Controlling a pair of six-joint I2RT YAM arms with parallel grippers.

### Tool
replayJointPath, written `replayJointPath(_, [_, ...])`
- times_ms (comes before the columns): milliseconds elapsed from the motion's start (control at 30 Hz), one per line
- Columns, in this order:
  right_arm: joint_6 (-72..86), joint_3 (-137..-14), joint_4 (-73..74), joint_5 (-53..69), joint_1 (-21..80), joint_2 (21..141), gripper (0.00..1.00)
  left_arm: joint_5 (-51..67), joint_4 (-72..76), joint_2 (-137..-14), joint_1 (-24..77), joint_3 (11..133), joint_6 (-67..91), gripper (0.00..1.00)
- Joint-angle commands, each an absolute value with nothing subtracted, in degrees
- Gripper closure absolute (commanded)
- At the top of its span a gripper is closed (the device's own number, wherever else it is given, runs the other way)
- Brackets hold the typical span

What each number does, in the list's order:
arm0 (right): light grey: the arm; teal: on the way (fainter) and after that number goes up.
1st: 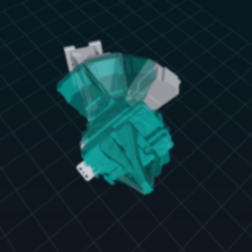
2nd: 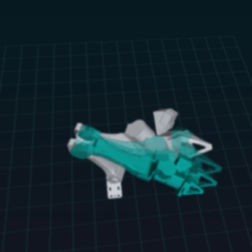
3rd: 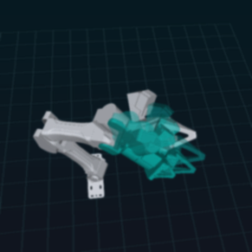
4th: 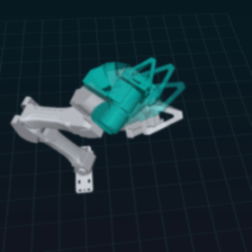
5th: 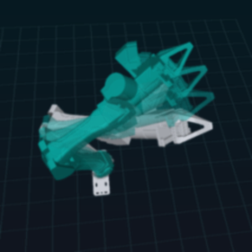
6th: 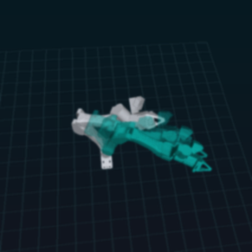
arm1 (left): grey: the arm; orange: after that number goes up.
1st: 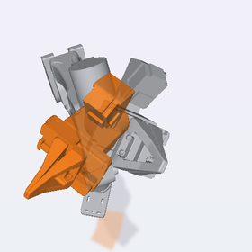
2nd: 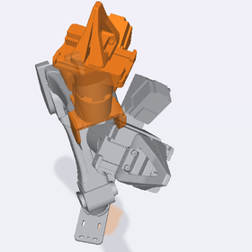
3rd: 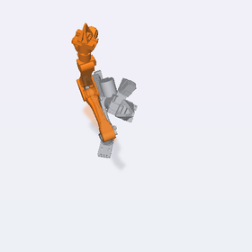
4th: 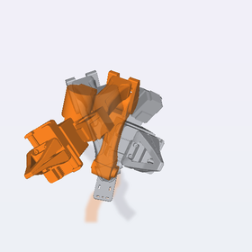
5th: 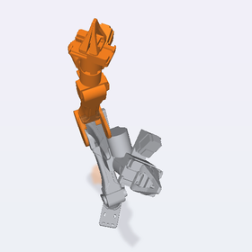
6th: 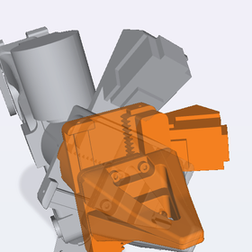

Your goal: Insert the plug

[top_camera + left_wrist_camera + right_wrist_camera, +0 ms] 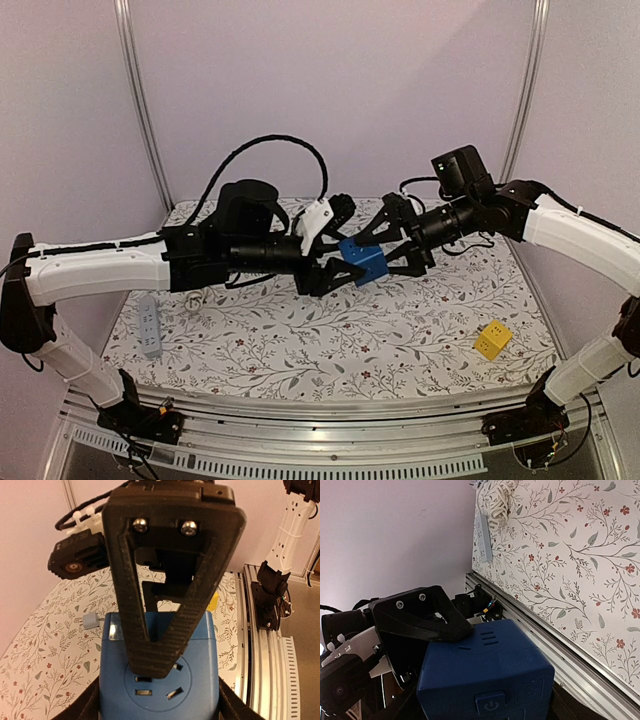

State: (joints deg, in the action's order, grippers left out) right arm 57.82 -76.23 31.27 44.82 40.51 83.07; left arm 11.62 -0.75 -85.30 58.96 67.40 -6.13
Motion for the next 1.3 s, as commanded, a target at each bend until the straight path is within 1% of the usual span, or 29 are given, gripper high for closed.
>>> replayJointPath(0, [57.8, -76.4, 33.0, 46.8, 41.6, 84.6, 0.26, 12.3, 0.4, -84.2, 58.2, 67.1, -8.4, 1.0])
replayJointPath(100, [57.5, -76.4, 33.4, 46.7, 42.1, 85.1, 0.33, 12.5, 0.2, -84.3, 58.2, 67.2, -9.1, 1.0])
replayJointPath(167, [57.5, -76.4, 33.4, 46.7, 42.6, 85.5, 0.41, 12.5, 0.2, -84.4, 58.3, 67.2, -9.4, 1.0])
replayJointPath(267, [57.5, -76.8, 33.4, 47.2, 43.0, 86.3, 0.58, 11.8, -2.2, -84.3, 58.3, 67.0, -9.7, 1.0])
replayJointPath(300, [57.4, -76.9, 33.5, 47.3, 43.1, 86.4, 0.66, 11.4, -2.1, -84.3, 58.3, 66.9, -9.8, 0.96])
replayJointPath(333, [57.4, -77.0, 33.4, 47.2, 43.1, 86.5, 0.72, 11.3, -2.4, -84.3, 58.3, 66.9, -9.7, 0.89])
replayJointPath(367, [57.2, -77.1, 33.4, 47.2, 43.1, 86.6, 0.76, 11.3, -2.9, -84.4, 58.2, 67.0, -9.7, 0.71])
replayJointPath(400, [57.1, -77.4, 33.6, 47.1, 43.1, 86.7, 0.8, 11.0, -3.6, -84.5, 58.2, 67.2, -9.8, 0.45])
replayJointPath(433, [57.0, -77.6, 33.7, 46.7, 43.1, 86.7, 0.84, 10.2, -4.2, -84.2, 58.2, 67.3, -9.5, 0.23])
replayJointPath(467, [56.8, -77.9, 33.7, 46.2, 43.1, 86.7, 0.86, 9.1, -4.4, -83.8, 58.1, 67.0, -9.1, 0.11])
replayJointPath(500, [56.7, -78.1, 33.7, 45.6, 43.1, 86.7, 0.88, 7.9, -4.1, -83.1, 58.1, 66.3, -8.9, 0.02])
replayJointPath(533, [56.6, -78.3, 33.7, 45.1, 43.1, 86.7, 0.9, 6.9, -3.4, -82.2, 58.1, 65.3, -8.8, 0.01])
replayJointPath(767, [55.2, -79.1, 33.2, 41.2, 43.0, 86.6, 1.0, 1.1, -4.3, -75.6, 57.9, 59.0, -8.1, 0.0])
replayJointPath(900, [55.8, -79.1, 31.3, 40.0, 43.0, 86.5, 1.0, 0.2, -4.4, -69.4, 57.3, 55.5, -5.8, 0.0])
replayJointPath(1067, [56.0, -79.7, 30.0, 39.9, 43.0, 87.3, 1.0, -4.1, -5.4, -63.2, 54.8, 52.0, -2.1, 0.0])
replayJointPath(1267, [53.7, -81.7, 32.1, 37.8, 43.0, 88.8, 1.0, -11.3, -9.9, -62.1, 50.9, 51.5, 1.9, 0.0])
